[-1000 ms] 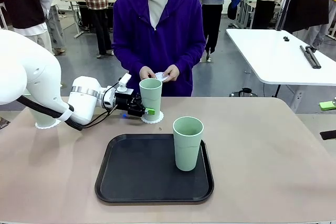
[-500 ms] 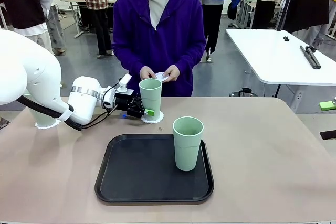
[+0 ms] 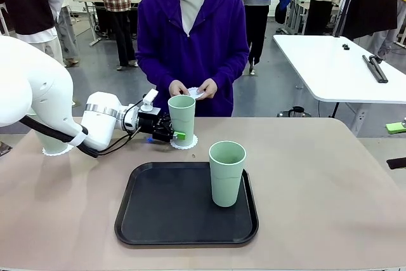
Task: Place coasters on the table and set cups on them.
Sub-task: Take one Reusable plastic cup from the Flat Tray and place it on a coaster set by the human.
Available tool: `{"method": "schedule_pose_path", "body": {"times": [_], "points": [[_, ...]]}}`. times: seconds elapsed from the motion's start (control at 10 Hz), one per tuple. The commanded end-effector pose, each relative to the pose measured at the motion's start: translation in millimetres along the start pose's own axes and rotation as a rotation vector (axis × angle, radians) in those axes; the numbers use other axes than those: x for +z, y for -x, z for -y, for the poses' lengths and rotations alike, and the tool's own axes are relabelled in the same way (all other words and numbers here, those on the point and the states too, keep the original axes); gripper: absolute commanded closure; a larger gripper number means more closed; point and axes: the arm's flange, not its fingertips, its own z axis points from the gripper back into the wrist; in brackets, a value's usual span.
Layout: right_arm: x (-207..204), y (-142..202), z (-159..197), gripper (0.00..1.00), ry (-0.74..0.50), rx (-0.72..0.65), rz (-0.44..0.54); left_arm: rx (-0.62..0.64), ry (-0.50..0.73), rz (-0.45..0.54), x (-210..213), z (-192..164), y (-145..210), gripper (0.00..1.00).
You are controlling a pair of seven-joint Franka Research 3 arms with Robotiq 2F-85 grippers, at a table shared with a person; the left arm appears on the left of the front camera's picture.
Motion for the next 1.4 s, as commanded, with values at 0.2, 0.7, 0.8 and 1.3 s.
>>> {"method": "schedule_pose_path", "body": {"times": [0.2, 0.7, 0.8, 1.3], "points": [[0, -2, -2, 0.0, -0.019, 0.0, 0.003, 0.015, 0.009, -0.057, 11, -3, -2, 0.0], [0, -2, -2, 0.0, -0.019, 0.0, 0.003, -0.016, -0.05, -0.242, 27, 13, -19, 0.0], [0, -2, -2, 0.0, -0.019, 0.0, 0.003, -0.018, -0.058, -0.284, 31, 17, -25, 0.0], [0, -2, -2, 0.0, -0.019, 0.0, 0.003, 0.087, -0.109, -0.639, 51, 69, -85, 0.0]]}}
